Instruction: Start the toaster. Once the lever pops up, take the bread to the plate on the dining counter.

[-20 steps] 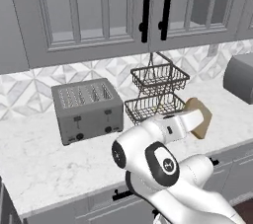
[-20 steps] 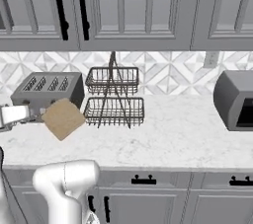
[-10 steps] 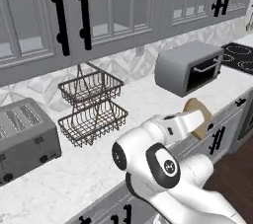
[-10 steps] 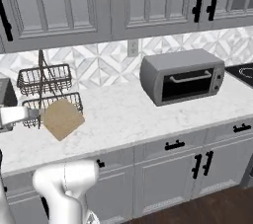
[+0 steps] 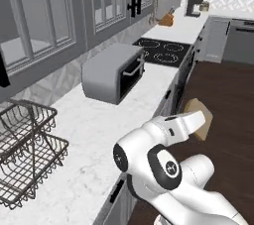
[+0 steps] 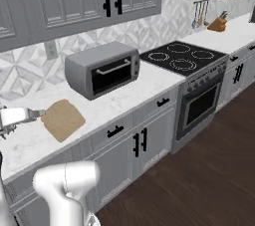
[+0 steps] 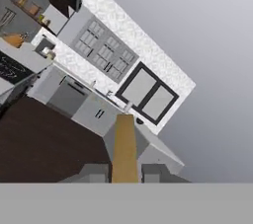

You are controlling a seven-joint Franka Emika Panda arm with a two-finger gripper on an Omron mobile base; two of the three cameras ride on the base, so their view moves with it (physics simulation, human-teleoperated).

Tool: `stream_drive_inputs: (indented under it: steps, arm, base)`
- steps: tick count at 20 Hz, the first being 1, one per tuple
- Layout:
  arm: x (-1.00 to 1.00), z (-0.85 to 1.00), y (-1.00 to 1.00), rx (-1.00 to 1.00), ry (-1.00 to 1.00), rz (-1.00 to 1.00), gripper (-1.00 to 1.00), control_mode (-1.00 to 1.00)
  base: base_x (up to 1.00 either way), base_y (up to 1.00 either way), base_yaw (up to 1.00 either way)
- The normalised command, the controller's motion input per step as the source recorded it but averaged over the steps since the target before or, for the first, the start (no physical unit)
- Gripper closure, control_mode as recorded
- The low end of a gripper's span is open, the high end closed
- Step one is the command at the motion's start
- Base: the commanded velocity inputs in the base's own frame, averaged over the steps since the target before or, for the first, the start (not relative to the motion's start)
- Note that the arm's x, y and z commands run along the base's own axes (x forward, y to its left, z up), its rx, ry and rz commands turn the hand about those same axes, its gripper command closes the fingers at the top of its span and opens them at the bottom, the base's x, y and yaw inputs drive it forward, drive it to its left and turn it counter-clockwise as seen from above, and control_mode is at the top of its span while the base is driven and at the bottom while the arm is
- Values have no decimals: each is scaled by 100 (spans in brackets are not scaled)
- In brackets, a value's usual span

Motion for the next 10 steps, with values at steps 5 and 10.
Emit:
stream_drive_inputs:
  steps: [5,10]
  arm:
    - [0,0,0,0,0,0,100,100]
    - [0,0,0,0,0,0,100,100]
  base:
    - [15,-35,-73]
    - [37,-28,-65]
